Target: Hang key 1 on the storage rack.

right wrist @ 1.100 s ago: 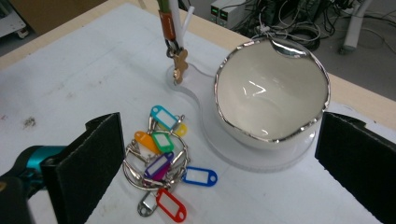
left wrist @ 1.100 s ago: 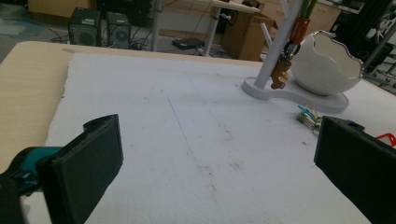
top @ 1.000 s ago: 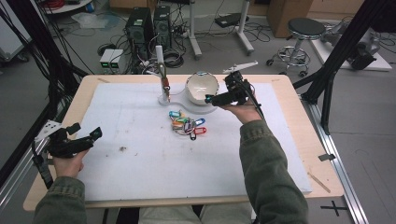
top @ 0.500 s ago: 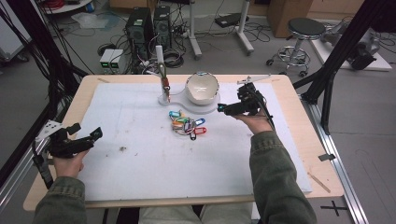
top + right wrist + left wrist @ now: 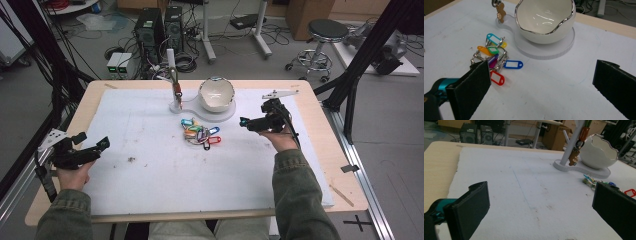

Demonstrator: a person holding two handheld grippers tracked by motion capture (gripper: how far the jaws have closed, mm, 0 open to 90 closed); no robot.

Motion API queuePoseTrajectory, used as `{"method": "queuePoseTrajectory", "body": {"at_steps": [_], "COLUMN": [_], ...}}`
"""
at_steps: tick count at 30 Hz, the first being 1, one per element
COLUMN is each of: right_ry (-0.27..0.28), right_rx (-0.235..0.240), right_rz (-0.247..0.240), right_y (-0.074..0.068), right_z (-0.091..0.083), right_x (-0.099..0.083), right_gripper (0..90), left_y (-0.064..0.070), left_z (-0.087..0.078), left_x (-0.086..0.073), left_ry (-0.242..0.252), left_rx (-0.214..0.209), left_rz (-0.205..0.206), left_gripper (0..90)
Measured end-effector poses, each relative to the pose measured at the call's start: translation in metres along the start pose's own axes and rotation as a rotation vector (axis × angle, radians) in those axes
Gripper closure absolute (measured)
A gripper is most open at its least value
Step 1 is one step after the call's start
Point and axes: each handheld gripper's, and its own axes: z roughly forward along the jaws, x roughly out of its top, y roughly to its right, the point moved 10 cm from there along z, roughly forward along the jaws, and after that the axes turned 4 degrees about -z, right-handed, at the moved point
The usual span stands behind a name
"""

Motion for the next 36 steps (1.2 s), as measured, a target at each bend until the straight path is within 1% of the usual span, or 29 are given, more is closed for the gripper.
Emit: {"method": "queuePoseTrajectory", "body": {"at_steps": [4, 6, 10, 13, 15, 17, 18, 22, 23, 27, 30, 32, 36], "right_ry": [0.013, 0.028, 0.054, 0.08, 0.082, 0.102, 0.111, 0.113, 0.122, 0.131, 0.14, 0.156, 0.172], "right_rx": [-0.004, 0.002, -0.011, -0.022, -0.035, -0.039, -0.046, -0.061, -0.06, -0.068, -0.078, -0.08, -0.112], "right_rz": [0.01, 0.031, 0.058, 0.07, 0.067, 0.072, 0.065, 0.037, 0.038, 0.043, 0.063, 0.088, 0.102], "right_y": [0.002, 0.005, 0.012, 0.015, 0.018, 0.018, 0.019, 0.017, 0.015, 0.017, 0.021, 0.024, 0.028], "right_z": [-0.003, -0.005, -0.01, -0.013, -0.015, -0.019, -0.02, -0.023, -0.023, -0.025, -0.027, -0.03, -0.035], "right_x": [-0.007, -0.011, -0.018, -0.022, -0.023, -0.02, -0.019, -0.02, -0.022, -0.032, -0.041, -0.047, -0.059], "right_gripper": [0.8, 0.7, 0.8, 0.7, 0.7, 0.7, 0.7, 0.7, 0.7, 0.7, 0.7, 0.7, 0.7], "left_y": [0.0, 0.0, -0.001, 0.0, 0.0, 0.0, 0.0, -0.001, 0.0, 0.0, 0.0, 0.0, 0.001], "left_z": [0.0, 0.0, -0.001, 0.0, 0.0, 0.0, 0.0, -0.001, -0.001, -0.001, 0.0, 0.0, 0.0], "left_x": [0.0, 0.0, 0.0, 0.0, 0.0, 0.0, 0.0, 0.0, 0.0, 0.0, 0.0, -0.001, -0.001], "left_ry": [-0.001, 0.002, 0.001, -0.001, -0.001, 0.0, 0.0, -0.002, -0.001, -0.002, -0.003, -0.003, -0.007], "left_rx": [0.002, 0.005, 0.005, 0.006, 0.005, 0.005, 0.005, 0.007, 0.006, 0.005, 0.006, 0.008, 0.005], "left_rz": [0.001, 0.0, -0.001, 0.001, 0.003, 0.002, 0.002, 0.004, 0.005, 0.004, 0.003, 0.004, 0.007], "left_gripper": [1.7, 1.7, 1.7, 1.7, 1.7, 1.7, 1.7, 1.7, 1.7, 1.7, 1.7, 1.7, 1.7]}}
